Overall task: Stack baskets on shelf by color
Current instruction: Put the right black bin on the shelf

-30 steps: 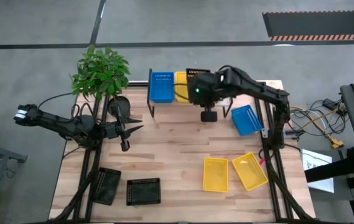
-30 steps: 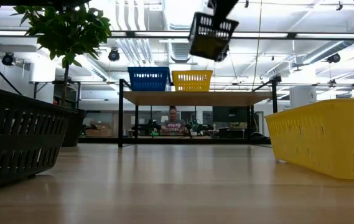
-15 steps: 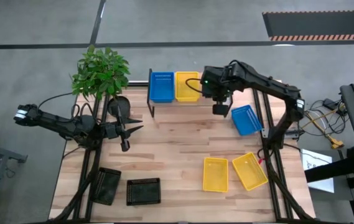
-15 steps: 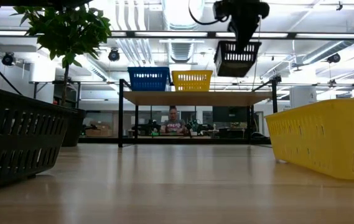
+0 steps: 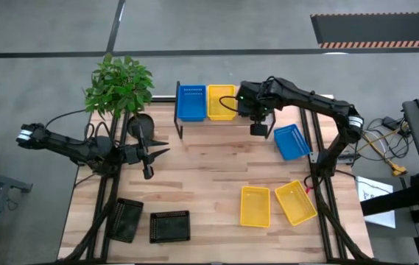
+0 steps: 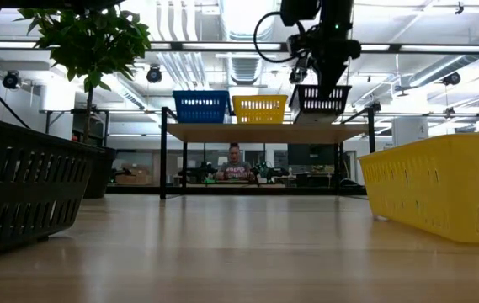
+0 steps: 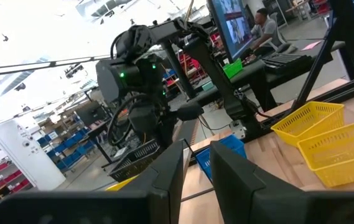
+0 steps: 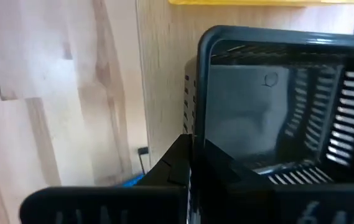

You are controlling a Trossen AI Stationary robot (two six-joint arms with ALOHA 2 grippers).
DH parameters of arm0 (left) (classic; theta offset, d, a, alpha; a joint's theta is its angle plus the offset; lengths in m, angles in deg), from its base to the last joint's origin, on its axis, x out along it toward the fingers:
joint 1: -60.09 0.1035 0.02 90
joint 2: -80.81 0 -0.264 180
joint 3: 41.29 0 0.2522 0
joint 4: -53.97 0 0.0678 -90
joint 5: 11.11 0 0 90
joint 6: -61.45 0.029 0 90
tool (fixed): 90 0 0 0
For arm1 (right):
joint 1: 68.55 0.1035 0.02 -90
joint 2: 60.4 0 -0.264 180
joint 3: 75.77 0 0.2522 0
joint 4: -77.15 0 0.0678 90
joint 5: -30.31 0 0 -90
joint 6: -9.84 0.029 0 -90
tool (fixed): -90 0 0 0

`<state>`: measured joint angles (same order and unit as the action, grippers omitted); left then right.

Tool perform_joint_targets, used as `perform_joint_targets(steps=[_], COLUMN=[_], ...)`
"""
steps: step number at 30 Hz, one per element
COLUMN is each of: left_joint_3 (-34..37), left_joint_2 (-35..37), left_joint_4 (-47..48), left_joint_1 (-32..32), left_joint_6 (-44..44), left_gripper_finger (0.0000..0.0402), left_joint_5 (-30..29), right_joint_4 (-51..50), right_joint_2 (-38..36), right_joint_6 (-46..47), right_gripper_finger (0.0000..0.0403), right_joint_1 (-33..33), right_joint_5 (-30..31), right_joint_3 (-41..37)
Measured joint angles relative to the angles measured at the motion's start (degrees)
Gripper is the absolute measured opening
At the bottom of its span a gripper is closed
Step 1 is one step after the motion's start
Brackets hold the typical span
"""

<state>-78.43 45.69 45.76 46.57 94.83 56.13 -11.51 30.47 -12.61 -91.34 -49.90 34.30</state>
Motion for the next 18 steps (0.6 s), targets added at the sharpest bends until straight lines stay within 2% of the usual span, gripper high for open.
perform_joint_targets(steps=[3,18], left_joint_3=[0.0,0.0], left_joint_2=[0.0,0.0], left_joint_4=[0.0,0.0], left_joint_1=[0.0,0.0], left_joint_6=[0.0,0.0], left_gripper_finger=[0.0063,0.0063], left_joint_5=[0.0,0.0], right_joint_4=[0.9,2.5], right_joint_2=[0.0,0.0], right_joint_6=[-0.2,-0.4], right_gripper_finger=[0.0008,0.0011], right_joint_1=[-0.5,-0.5], right_joint_5=[-1.5,-1.6], right_joint_3=[-1.1,-3.8])
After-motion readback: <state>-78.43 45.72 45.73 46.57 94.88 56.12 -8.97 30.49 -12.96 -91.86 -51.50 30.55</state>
